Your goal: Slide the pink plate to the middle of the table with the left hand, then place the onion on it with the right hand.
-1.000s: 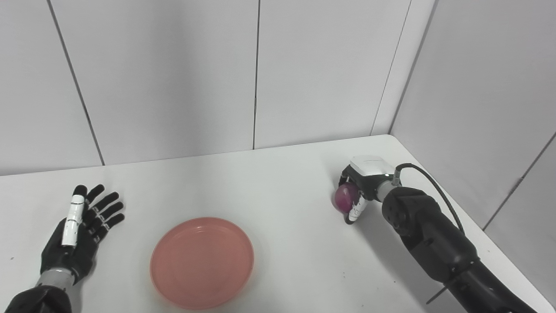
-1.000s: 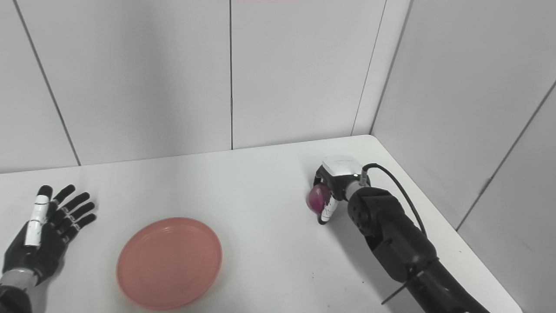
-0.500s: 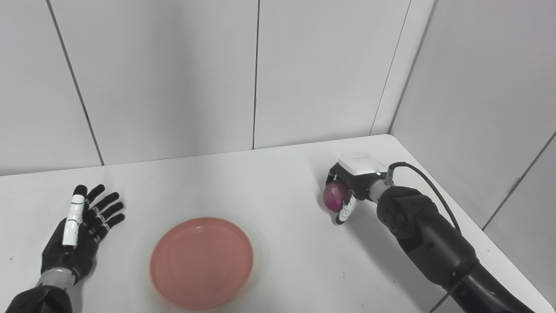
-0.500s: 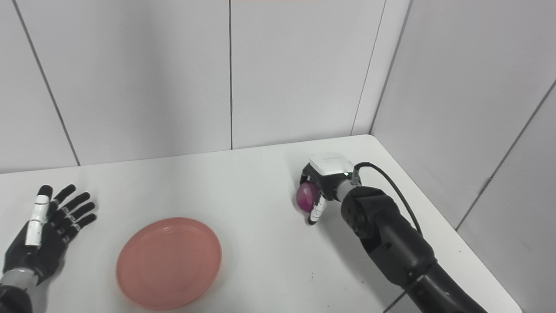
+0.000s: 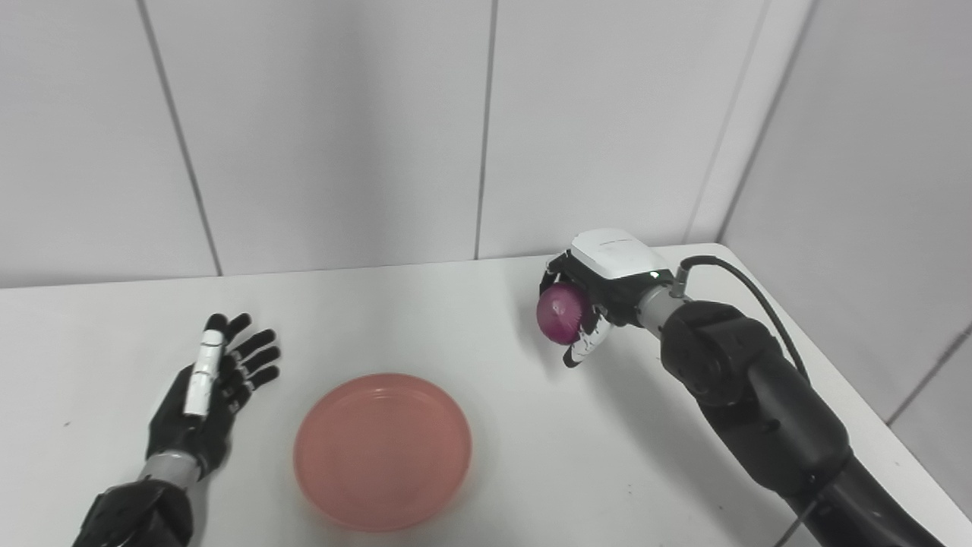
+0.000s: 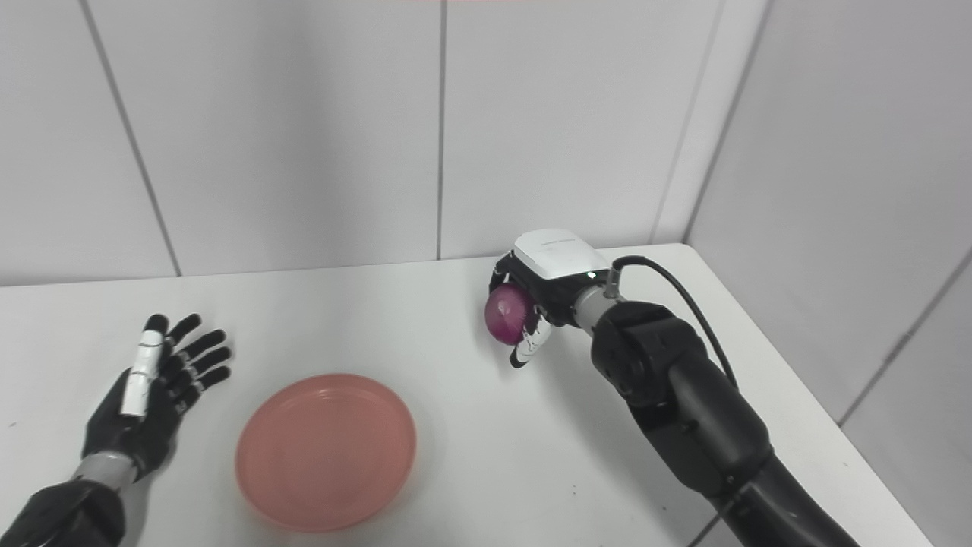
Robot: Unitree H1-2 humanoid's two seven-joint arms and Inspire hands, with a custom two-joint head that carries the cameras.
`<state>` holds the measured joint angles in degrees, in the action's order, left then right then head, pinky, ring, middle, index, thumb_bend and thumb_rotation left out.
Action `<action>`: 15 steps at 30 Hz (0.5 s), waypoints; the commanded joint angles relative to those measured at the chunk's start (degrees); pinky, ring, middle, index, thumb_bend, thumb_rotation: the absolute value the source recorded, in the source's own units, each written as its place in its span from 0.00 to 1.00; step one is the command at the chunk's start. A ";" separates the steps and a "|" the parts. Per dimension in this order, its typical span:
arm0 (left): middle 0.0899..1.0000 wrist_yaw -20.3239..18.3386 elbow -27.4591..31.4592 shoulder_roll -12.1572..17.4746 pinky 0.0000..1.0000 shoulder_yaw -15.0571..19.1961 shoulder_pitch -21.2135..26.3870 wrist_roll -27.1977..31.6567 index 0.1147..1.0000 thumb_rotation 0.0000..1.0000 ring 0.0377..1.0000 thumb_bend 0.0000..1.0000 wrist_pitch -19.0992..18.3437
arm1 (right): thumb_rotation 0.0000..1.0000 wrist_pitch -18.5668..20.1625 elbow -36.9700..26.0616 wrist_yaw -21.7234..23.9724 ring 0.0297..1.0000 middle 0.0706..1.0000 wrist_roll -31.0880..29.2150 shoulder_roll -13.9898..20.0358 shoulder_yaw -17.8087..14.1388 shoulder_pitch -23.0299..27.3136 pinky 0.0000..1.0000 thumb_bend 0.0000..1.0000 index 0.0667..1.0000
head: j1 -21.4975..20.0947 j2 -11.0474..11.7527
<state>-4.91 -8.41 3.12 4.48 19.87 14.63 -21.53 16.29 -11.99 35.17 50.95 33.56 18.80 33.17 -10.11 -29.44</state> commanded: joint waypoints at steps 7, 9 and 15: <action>0.83 1.77 1.78 -2.57 0.86 -1.44 -0.44 -1.39 0.90 0.93 0.83 0.65 -4.12 | 0.00 -7.86 -1.31 -3.54 0.19 0.43 -1.13 -2.63 0.05 3.72 0.16 0.53 0.45 | 4.94 0.08; 0.84 2.16 1.86 -2.92 0.86 -1.79 -0.42 -1.84 0.90 0.93 0.84 0.65 -4.13 | 0.00 -8.72 -1.14 -3.23 0.21 0.43 -0.94 -3.17 0.30 3.79 0.17 0.53 0.45 | 6.46 0.10; 0.83 3.03 2.13 -3.93 0.86 -3.09 -0.50 -3.63 0.90 0.95 0.84 0.63 -3.58 | 0.00 -11.53 -0.15 -3.51 0.30 0.43 -1.17 -4.90 1.80 4.17 0.26 0.53 0.45 | 9.39 0.18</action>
<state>-2.20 -6.32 -0.28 2.13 19.44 12.07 -23.25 6.96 -11.13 33.19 50.02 28.89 21.13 34.15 -0.79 -29.18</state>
